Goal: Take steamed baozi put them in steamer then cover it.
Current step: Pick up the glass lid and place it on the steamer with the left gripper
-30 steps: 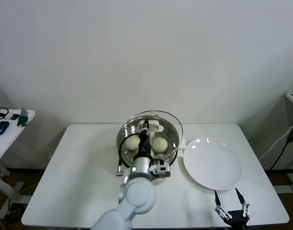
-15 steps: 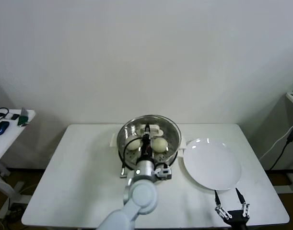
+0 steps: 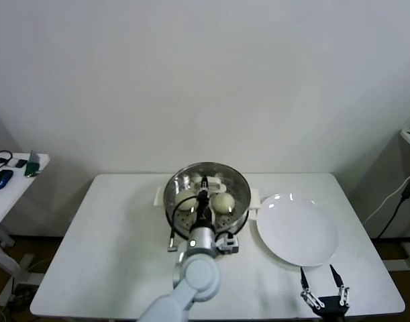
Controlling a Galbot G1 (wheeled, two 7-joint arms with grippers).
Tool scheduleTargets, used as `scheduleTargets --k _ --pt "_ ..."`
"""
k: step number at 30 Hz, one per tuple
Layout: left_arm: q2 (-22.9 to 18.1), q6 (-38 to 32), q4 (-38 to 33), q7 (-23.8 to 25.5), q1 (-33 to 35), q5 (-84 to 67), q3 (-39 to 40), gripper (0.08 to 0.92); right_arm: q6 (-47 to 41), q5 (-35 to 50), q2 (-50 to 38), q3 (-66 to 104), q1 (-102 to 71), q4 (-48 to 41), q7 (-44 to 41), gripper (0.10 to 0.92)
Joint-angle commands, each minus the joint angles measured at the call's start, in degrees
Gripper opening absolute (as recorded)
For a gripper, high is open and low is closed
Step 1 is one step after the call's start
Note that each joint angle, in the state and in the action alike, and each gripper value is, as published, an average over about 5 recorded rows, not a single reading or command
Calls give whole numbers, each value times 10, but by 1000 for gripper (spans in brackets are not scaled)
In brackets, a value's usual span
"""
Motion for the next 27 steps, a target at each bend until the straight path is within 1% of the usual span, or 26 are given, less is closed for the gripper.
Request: scheduleTargets --k 1,9,17,27 --pt "-1 6 6 -9 1 -3 -1 134 3 -3 3 -2 1 -6 -1 823" --pt "-5 4 9 -16 1 -4 0 134 8 -7 8 -5 3 -11 -3 823" --pt "-5 0 33 -33 -1 -7 -9 134 12 -7 9 -5 2 -13 -3 823" --pt "-9 -1 29 -32 -2 -6 0 134 16 -11 12 -6 5 -18 -9 823"
